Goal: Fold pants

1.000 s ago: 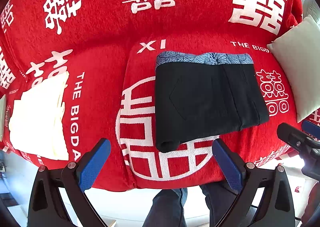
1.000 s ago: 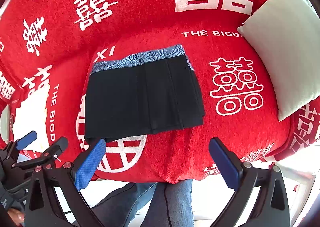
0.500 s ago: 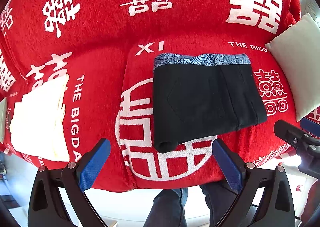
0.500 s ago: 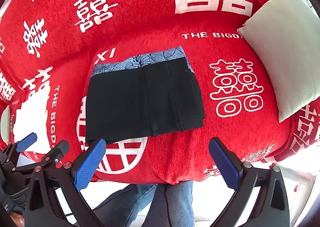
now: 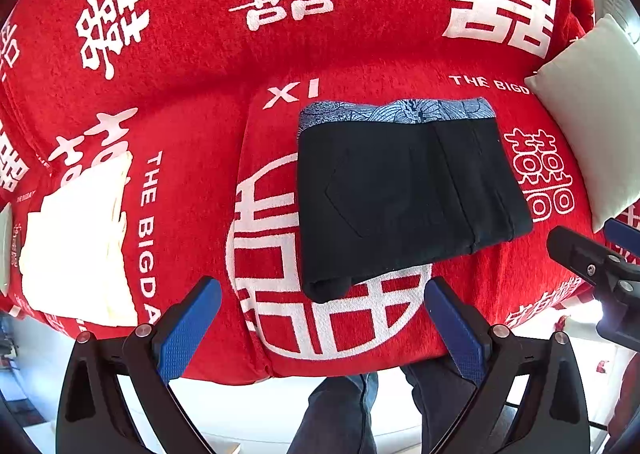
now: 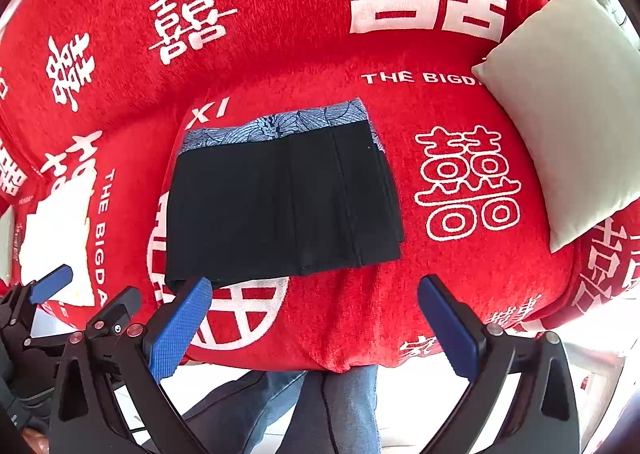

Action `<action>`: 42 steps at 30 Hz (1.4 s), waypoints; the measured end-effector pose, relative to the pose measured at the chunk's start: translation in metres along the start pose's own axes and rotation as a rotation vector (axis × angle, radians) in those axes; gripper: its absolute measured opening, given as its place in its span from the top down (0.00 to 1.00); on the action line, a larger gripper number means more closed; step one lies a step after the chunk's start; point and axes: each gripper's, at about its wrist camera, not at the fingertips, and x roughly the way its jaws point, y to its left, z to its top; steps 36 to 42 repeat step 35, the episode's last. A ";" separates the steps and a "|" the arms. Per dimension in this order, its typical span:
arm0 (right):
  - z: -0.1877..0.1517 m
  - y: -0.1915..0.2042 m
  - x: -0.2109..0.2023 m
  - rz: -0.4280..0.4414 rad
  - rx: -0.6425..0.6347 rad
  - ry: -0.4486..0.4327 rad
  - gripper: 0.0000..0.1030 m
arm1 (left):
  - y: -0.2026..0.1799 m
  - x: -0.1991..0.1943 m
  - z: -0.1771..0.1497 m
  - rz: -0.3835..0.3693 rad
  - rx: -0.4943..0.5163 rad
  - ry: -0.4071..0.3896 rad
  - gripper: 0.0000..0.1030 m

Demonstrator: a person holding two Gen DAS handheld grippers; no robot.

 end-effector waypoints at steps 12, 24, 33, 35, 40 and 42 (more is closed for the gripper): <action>-0.001 0.004 0.002 -0.022 -0.020 0.001 0.00 | -0.003 0.004 -0.002 0.012 0.009 -0.003 0.01; 0.000 0.008 0.005 -0.030 -0.034 0.007 0.00 | 0.000 0.008 0.000 0.009 -0.005 0.006 0.01; 0.001 0.009 0.009 -0.036 -0.044 0.012 0.00 | -0.004 0.005 0.000 0.012 -0.008 -0.024 0.01; 0.002 0.008 0.009 -0.036 -0.044 0.012 0.00 | -0.004 0.006 0.001 0.009 -0.009 -0.024 0.01; 0.002 0.008 0.009 -0.036 -0.044 0.012 0.00 | -0.004 0.006 0.001 0.009 -0.009 -0.024 0.01; 0.002 0.008 0.009 -0.036 -0.044 0.012 0.00 | -0.004 0.006 0.001 0.009 -0.009 -0.024 0.01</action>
